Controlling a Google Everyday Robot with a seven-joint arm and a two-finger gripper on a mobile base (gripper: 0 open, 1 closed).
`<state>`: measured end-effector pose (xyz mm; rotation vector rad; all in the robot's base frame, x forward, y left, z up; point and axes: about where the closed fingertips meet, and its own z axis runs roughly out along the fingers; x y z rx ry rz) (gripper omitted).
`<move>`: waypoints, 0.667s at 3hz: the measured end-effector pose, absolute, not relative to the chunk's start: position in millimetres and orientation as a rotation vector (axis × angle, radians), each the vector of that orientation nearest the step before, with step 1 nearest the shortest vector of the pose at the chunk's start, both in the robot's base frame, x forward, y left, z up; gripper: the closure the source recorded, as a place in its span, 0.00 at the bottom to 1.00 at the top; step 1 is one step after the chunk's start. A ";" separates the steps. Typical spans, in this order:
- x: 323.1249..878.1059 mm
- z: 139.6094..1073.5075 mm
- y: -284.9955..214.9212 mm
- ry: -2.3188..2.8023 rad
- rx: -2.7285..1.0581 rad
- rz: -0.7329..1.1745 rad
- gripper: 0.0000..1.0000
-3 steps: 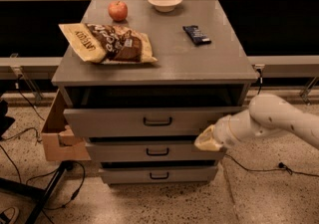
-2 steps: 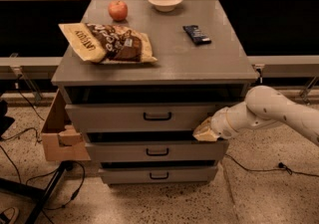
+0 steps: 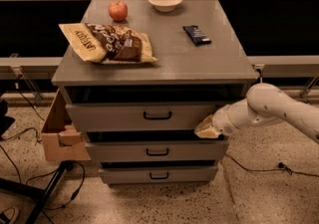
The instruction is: Close top drawer
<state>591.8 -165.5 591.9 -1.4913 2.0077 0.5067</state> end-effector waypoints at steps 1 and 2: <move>588.8 591.9 -164.8 2.008 -1.491 0.507 1.00; 558.6 609.5 -166.1 2.038 -1.549 0.494 1.00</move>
Offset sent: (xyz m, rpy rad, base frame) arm -0.2249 -0.0211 0.1439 -0.3670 0.1998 0.1832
